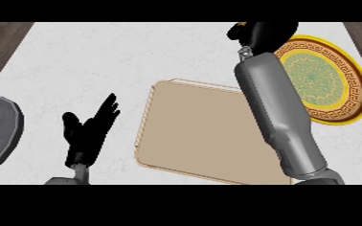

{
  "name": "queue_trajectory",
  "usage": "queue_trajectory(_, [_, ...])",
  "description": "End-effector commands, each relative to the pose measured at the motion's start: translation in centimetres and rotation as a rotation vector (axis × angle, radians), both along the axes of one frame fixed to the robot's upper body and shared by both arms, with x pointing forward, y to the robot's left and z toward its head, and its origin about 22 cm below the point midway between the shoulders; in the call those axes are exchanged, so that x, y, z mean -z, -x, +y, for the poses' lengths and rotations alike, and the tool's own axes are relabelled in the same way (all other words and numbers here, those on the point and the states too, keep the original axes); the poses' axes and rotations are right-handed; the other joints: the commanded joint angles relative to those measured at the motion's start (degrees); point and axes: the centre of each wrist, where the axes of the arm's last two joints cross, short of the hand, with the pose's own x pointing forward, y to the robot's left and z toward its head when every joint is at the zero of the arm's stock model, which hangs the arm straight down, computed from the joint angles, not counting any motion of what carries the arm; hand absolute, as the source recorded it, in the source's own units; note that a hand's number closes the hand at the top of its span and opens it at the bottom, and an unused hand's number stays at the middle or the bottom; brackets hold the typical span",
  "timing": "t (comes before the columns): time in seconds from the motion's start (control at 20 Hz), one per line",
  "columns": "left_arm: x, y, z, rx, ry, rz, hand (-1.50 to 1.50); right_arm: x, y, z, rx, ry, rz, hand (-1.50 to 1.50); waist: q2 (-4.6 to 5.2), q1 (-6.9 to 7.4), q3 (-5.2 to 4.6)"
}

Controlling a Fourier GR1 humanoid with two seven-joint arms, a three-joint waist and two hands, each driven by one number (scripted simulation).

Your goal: Pick the lemon from the tray and place it in the plate

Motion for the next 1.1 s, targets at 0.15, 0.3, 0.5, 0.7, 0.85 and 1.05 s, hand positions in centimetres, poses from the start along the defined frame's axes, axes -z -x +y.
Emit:
queue_trajectory(0.15, [0.7, 0.1, 0.5, -0.021, -0.009, 0.033, 0.00, -0.1, -0.3, -2.6, 0.227, -0.169, -0.312, 1.50, 0.08, -0.86, 0.01])
queue_trajectory(0.3, [1.0, 0.7, 0.6, -0.024, 0.005, 0.042, 0.00, 3.3, 0.1, -5.2, 0.297, -0.133, -0.300, 1.50, -0.02, -1.03, 0.03])
queue_trajectory(0.5, [0.3, 0.3, 0.6, -0.033, -0.002, 0.030, 0.00, 4.5, 0.5, -8.8, 0.398, -0.045, -0.330, 1.50, -0.34, -1.65, 0.05])
queue_trajectory(0.7, [0.8, -0.2, 0.1, -0.043, 0.005, 0.035, 0.00, 6.9, 1.6, -12.4, 0.452, -0.029, -0.333, 1.50, -0.53, -2.63, 0.06])
queue_trajectory(0.85, [1.1, 1.0, -0.1, -0.027, 0.014, 0.039, 0.00, 8.2, 2.0, -15.1, 0.482, -0.022, -0.362, 1.50, -0.59, -1.87, 0.10])
queue_trajectory(1.05, [1.4, 0.9, 1.4, -0.033, 0.011, 0.039, 0.00, 10.6, 2.7, -17.8, 0.498, -0.036, -0.352, 1.50, -0.59, -1.85, 0.09])
